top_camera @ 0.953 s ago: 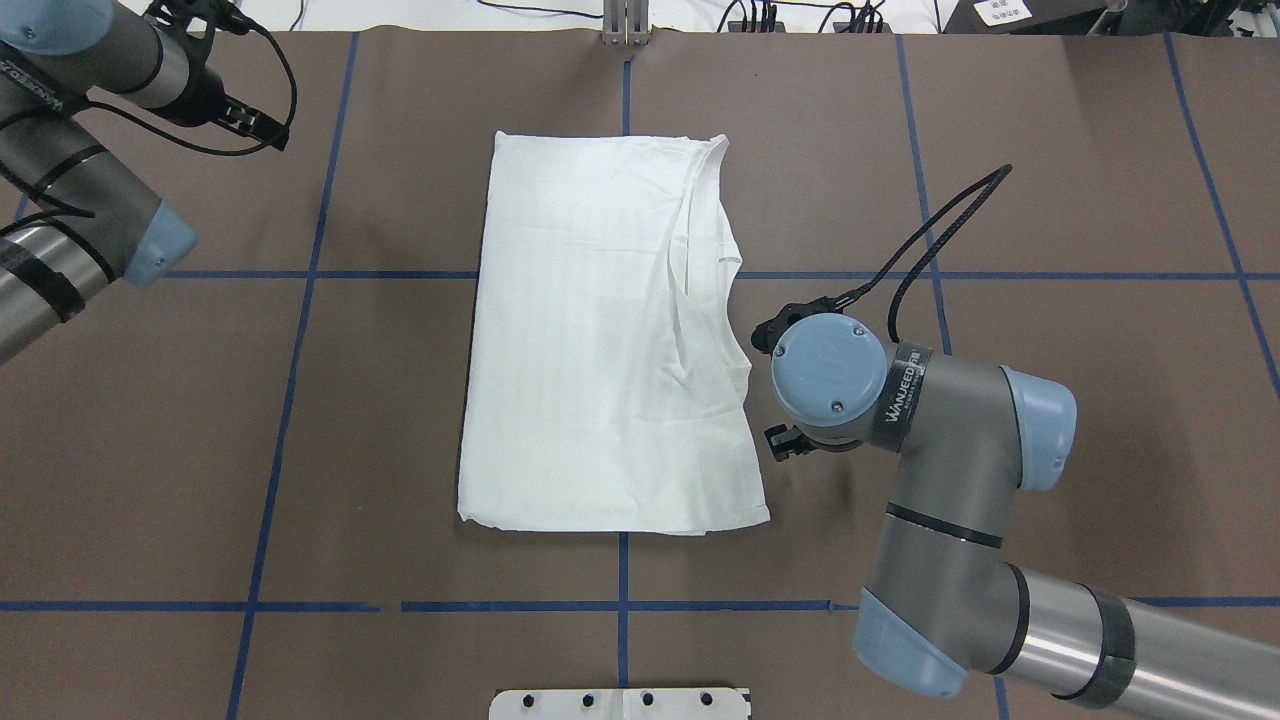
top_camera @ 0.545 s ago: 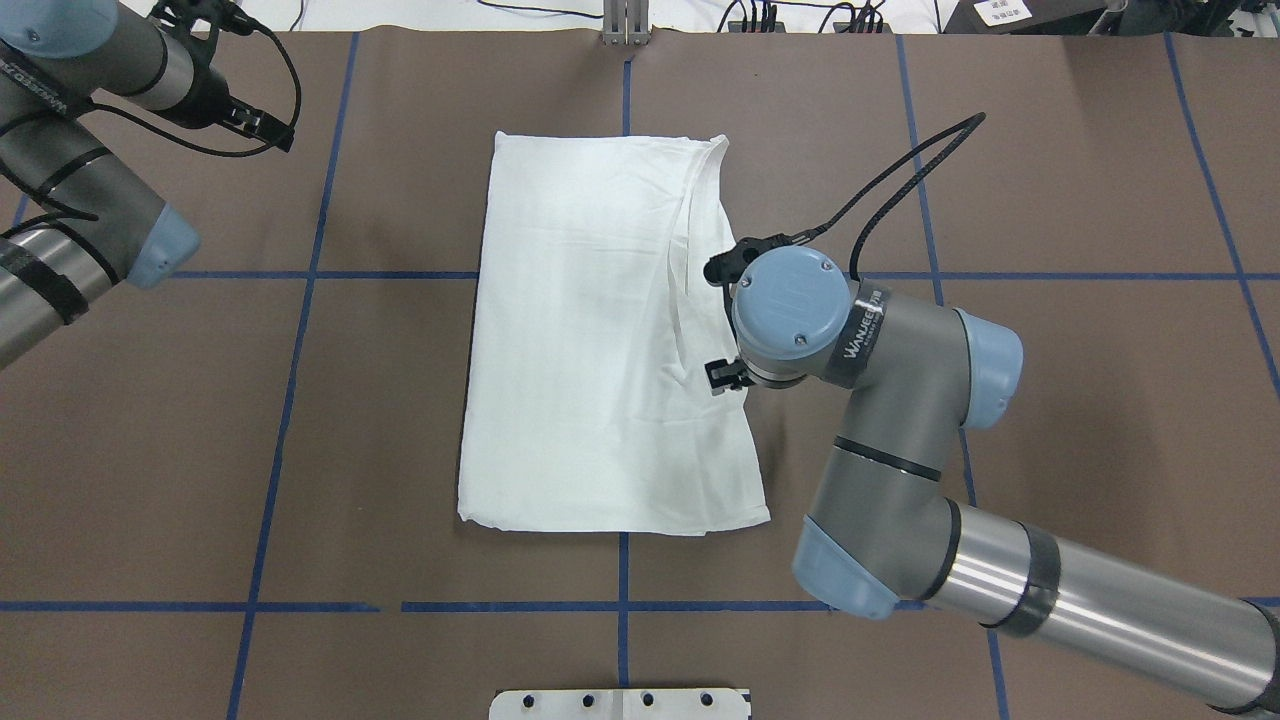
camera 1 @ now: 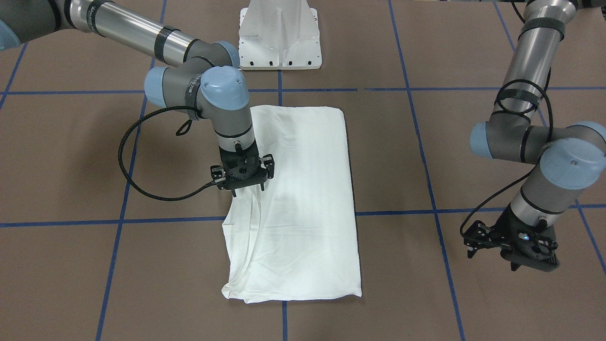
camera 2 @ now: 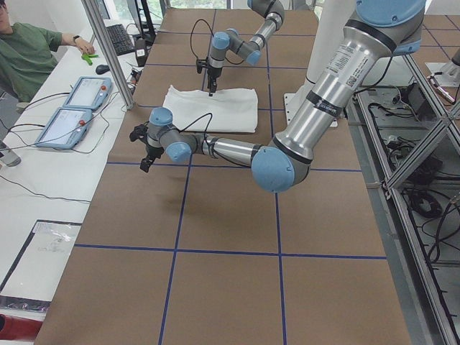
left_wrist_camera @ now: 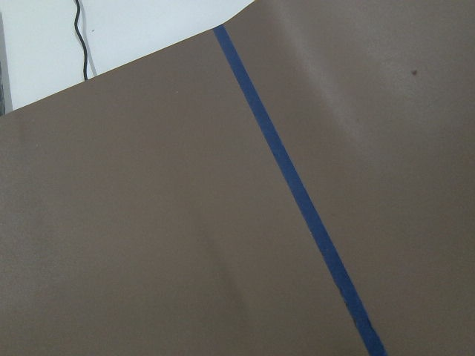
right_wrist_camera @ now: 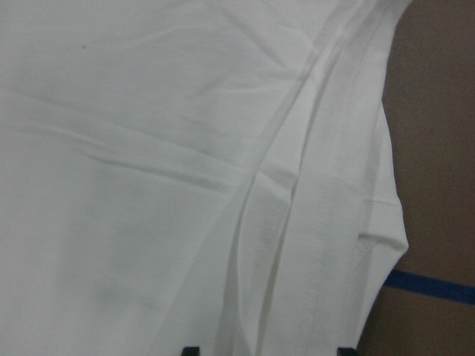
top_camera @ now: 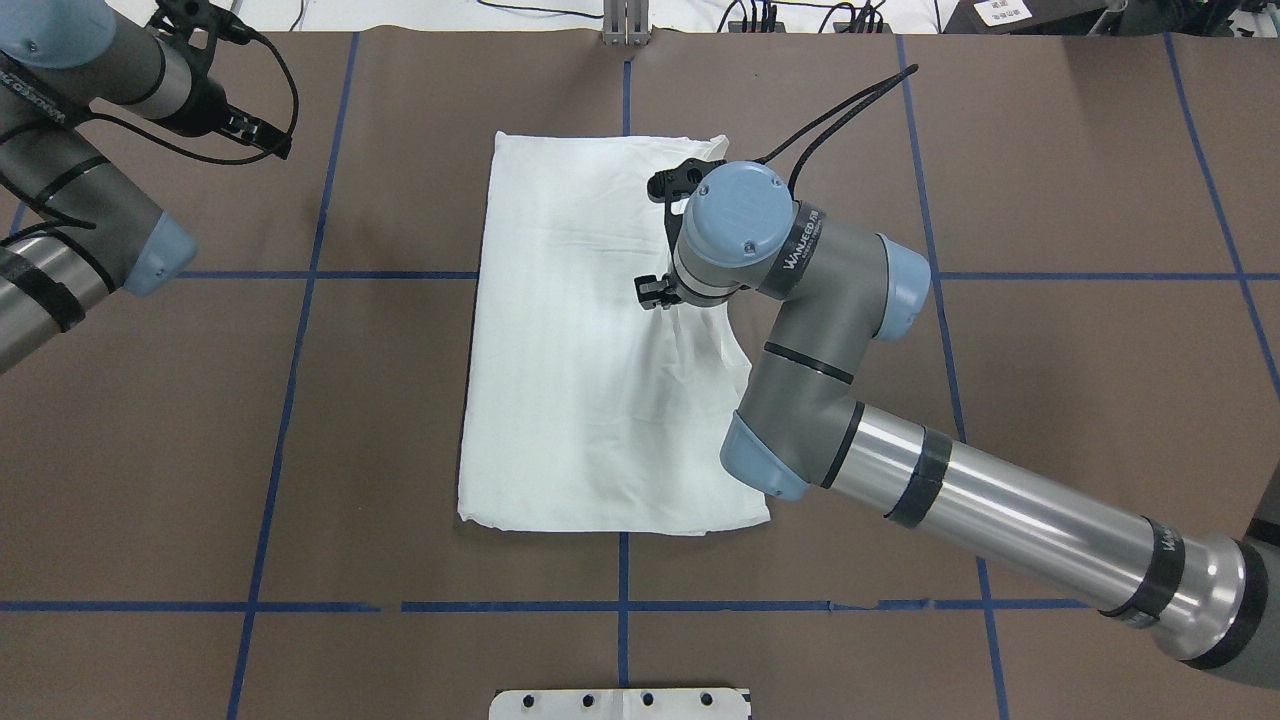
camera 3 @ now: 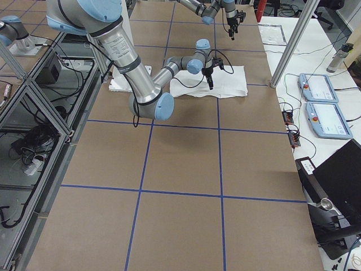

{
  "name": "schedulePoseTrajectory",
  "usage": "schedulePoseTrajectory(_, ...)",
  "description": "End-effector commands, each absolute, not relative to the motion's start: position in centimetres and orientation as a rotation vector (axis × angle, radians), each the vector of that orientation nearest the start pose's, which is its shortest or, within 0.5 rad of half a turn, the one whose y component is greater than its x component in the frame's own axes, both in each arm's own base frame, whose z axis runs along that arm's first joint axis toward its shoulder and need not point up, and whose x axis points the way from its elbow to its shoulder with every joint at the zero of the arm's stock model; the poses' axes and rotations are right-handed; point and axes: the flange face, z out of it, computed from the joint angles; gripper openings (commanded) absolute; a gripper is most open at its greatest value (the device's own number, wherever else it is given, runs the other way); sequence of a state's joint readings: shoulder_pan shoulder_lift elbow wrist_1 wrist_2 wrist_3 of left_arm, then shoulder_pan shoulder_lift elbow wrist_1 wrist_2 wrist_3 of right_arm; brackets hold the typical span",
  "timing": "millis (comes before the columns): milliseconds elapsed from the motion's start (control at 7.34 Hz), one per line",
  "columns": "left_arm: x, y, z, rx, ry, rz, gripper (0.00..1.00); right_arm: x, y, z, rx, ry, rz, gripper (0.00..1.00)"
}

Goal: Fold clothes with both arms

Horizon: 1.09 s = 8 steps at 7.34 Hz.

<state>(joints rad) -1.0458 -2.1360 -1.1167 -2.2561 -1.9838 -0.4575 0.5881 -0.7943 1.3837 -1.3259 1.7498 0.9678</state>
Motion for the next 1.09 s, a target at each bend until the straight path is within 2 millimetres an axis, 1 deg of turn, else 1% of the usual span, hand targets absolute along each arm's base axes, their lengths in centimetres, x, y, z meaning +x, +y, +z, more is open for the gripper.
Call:
schedulePoseTrajectory(0,29.6,-69.8,47.0,0.513,0.718,0.227,1.00,-57.7,-53.2,22.2,0.322,-0.812,-0.080,0.23)
schedulePoseTrajectory(136,29.7,-69.7,47.0,0.513,0.718,0.229,1.00,-57.6,-53.3,22.3,0.320,-0.812,-0.079,0.16)
schedulePoseTrajectory(272,29.6,-69.8,47.0,0.513,0.718,0.227,1.00,-57.7,-53.3,22.7,0.315,-0.805,-0.081,0.14)
schedulePoseTrajectory(545,29.6,-69.7,47.1,0.512,0.717,0.227,1.00,-57.5,-53.4,23.2,0.317,-0.796,-0.090,0.16)
schedulePoseTrajectory(681,29.7,-69.7,47.1,0.511,0.718,0.228,1.00,-56.8,-54.0,23.2,0.304,-0.801,-0.089,0.24)
schedulePoseTrajectory(817,29.7,-69.7,47.1,0.511,0.718,0.228,1.00,-56.4,-54.4,23.1,0.297,-0.810,-0.089,0.39)
schedulePoseTrajectory(953,29.7,-69.7,47.1,0.511,0.718,0.228,1.00,-56.5,-54.4,23.5,0.290,-0.808,-0.083,0.39)
